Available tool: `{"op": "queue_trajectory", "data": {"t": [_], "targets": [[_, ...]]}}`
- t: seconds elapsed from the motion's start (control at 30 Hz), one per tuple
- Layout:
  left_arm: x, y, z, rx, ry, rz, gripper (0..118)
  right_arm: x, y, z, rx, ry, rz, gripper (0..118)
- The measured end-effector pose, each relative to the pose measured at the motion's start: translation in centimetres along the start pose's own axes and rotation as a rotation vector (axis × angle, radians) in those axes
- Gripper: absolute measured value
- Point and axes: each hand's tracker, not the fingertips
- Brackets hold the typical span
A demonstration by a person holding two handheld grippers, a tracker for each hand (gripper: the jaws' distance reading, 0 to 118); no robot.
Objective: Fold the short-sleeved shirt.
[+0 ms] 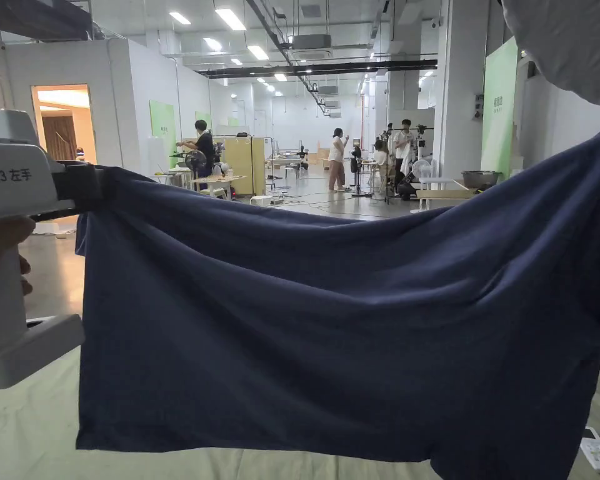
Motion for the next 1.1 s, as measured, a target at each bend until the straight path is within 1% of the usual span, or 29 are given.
{"op": "queue_trajectory", "data": {"t": [0.07, 0.17, 0.37, 0.4, 0.5, 0.6, 0.7, 0.8, 0.83, 0.87, 0.9, 0.93, 0.97, 1.07, 1.1], "targets": [[0.1, -0.2, -0.5, -0.001, 0.000, 0.002, 9, 0.0, -0.2, -0.4, -0.003, 0.003, -0.001, 2], [0.1, -0.4, -1.7, -0.006, -0.014, 0.005, 9, -0.1, -0.5, -1.5, -0.010, -0.004, 0.018, 2], [-0.4, -1.7, -6.0, -0.043, -0.009, -0.007, 9, -0.6, -2.3, -5.0, -0.033, -0.023, 0.025, 2], [-0.5, -2.0, -6.8, -0.046, -0.007, -0.008, 9, -0.8, -2.7, -5.8, -0.028, -0.025, 0.046, 2], [-0.9, -3.1, -9.5, -0.061, 0.006, 0.004, 9, -1.2, -4.1, -8.5, -0.050, -0.028, 0.058, 2], [-1.4, -4.6, -12.5, -0.060, -0.019, 0.021, 9, -1.8, -5.7, -11.3, -0.047, -0.035, 0.065, 2], [-1.9, -5.8, -15.9, -0.086, 0.006, 0.045, 9, -2.5, -7.3, -14.2, -0.043, -0.038, 0.057, 2], [-2.1, -7.2, -18.7, -0.100, 0.026, 0.031, 9, -3.2, -8.9, -16.9, -0.063, -0.034, 0.061, 2], [-2.3, -7.5, -19.5, -0.112, 0.024, 0.028, 9, -3.6, -9.3, -17.5, -0.047, -0.027, 0.101, 2], [-2.3, -7.9, -20.3, -0.120, 0.021, 0.030, 9, -3.9, -9.8, -18.4, -0.065, -0.019, 0.145, 2], [-2.4, -8.4, -21.1, -0.125, 0.027, 0.032, 9, -4.2, -10.5, -19.3, -0.063, -0.029, 0.141, 2], [-2.4, -8.7, -21.8, -0.133, 0.040, 0.031, 9, -4.5, -10.8, -20.1, -0.042, -0.038, 0.189, 2], [-2.4, -8.9, -22.6, -0.135, 0.058, 0.038, 9, -4.7, -11.3, -20.9, -0.072, -0.032, 0.149, 2], [-2.6, -9.7, -24.8, -0.139, 0.074, 0.047, 8, -5.1, -12.4, -23.1, -0.067, -0.048, 0.119, 2], [-2.6, -10.2, -25.7, -0.143, 0.083, 0.034, 9, -5.3, -12.8, -23.8, -0.060, -0.062, 0.126, 2]]}}
